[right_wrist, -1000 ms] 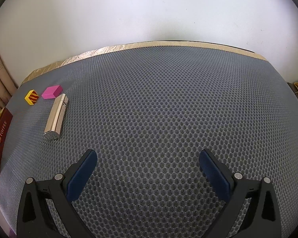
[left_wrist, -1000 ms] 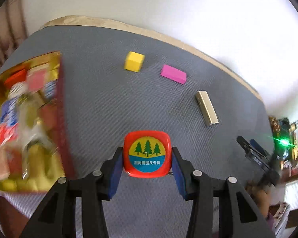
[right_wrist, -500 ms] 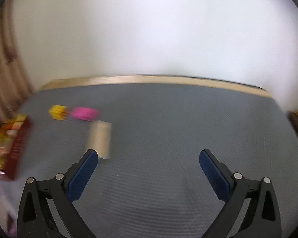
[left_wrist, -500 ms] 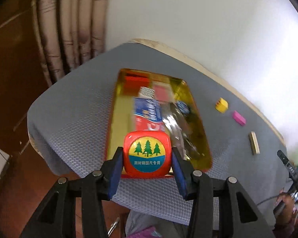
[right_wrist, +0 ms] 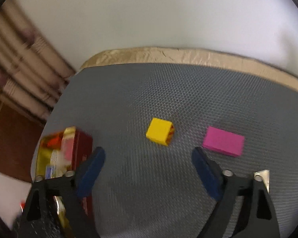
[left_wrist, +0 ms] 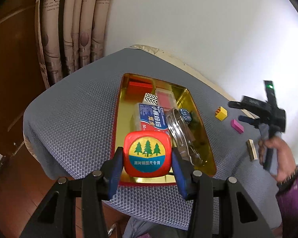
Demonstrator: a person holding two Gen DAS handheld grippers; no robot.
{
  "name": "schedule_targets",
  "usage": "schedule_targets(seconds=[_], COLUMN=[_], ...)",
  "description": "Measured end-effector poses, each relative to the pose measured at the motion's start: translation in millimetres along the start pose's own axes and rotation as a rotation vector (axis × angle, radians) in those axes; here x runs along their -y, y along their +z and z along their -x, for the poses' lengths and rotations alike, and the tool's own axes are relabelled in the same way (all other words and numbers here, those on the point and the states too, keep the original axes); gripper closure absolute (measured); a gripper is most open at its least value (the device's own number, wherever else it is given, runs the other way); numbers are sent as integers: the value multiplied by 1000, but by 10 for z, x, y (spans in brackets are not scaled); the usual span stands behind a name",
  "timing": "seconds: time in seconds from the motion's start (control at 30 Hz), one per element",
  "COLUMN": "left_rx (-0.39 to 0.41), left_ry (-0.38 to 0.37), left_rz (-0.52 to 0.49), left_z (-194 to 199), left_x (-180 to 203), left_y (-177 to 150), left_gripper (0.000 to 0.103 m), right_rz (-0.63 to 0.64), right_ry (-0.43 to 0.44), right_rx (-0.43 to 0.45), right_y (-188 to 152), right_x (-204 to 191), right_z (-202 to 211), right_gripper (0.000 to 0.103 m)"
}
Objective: Organize rigid objects
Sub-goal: 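Carry the tape measure toward the tray with the left tool while the right tool grasps the yellow cube, then place the tape measure in the tray with the left tool while the right tool lowers the yellow cube there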
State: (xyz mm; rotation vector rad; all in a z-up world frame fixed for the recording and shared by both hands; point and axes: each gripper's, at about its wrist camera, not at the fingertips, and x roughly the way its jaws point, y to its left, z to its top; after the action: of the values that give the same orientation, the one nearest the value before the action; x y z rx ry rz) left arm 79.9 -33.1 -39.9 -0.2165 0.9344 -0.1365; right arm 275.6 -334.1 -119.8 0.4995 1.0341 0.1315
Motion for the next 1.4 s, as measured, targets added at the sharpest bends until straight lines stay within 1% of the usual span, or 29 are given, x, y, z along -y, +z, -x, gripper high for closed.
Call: schedule_targets(seconds=[0.13,0.23,0.3,0.33,0.37,0.4,0.43,0.47,0.53,0.57,0.67,0.7,0.8,0.87,0.93,1.03,1.1,1.17,1.2,1.23,1.27,1.33,1.4], left_rx=[-9,-11,-15,-17,-19,-17,-16,-14,-10,-12,-15,-14,-9,-9,-19,-37,-50,-53,-63,-77,-88,-107,-113], left_ry=[9,16,12,12,14,14,16,24,31,30,29,29,18,8,-4,-4,22,65,93,103,117,177,205], left_rz=[-13,-22,-15,-14,-12,-11,-11,-14,-7,3,21,19,4,-4,-39,-90,-134,-191,-222,-258,-275,-307,-331], left_z=[-52,-75,-87,-89,-96,-91,-89,-90,-88,-88,-75,-66,-21,-2,-25,-160,-325,-486,-598,-714,-791,-954,-1077], left_x=[-21,-31,-51,-54,-60,-61,-59,-62,-84,-108,-155,-157,-154,-157,-135,-121,-100,-78,-58,-52,-64,-73,-80], left_y=[0,1,6,9,10,11,12,12,15,23,41,51,114,176,288,515,680,804,876,942,979,1050,1090], left_gripper=[56,56,56,56,56,56,56,56,56,56,56,56,56,56,56,56,56,56,56,56,55,55,55], right_rz=[-26,-26,-33,-34,-32,-31,-36,-42,-34,-30,-25,-31,-36,-42,-46,-68,-84,-92,-97,-102,-103,-101,-96], right_ry=[-37,-68,-80,-85,-93,-102,-93,-76,-49,-8,43,78,147,178,205,237,248,258,260,262,264,268,270], right_rx=[-39,-53,-66,-74,-91,-112,-127,-130,-106,-94,-66,-54,-27,-27,-28,-29,-26,-37,-39,-40,-42,-48,-44], right_y=[137,173,177,178,181,175,170,154,132,109,-3,-74,-356,-513,-682,-903,-1043,-1103,-1124,-1120,-1140,-1129,-1143], right_x=[-31,-66,-77,-78,-99,-92,-73,-53,-56,-47,12,36,93,167,237,312,395,418,439,462,463,467,482], right_z=[-210,-312,-377,-416,-489,-554,-600,-632,-617,-575,-380,-292,-32,96,199,309,395,404,421,437,438,442,474], right_gripper=[26,26,28,36,52,59,71,72,74,75,75,75,75,75,75,75,75,75,75,75,75,75,75])
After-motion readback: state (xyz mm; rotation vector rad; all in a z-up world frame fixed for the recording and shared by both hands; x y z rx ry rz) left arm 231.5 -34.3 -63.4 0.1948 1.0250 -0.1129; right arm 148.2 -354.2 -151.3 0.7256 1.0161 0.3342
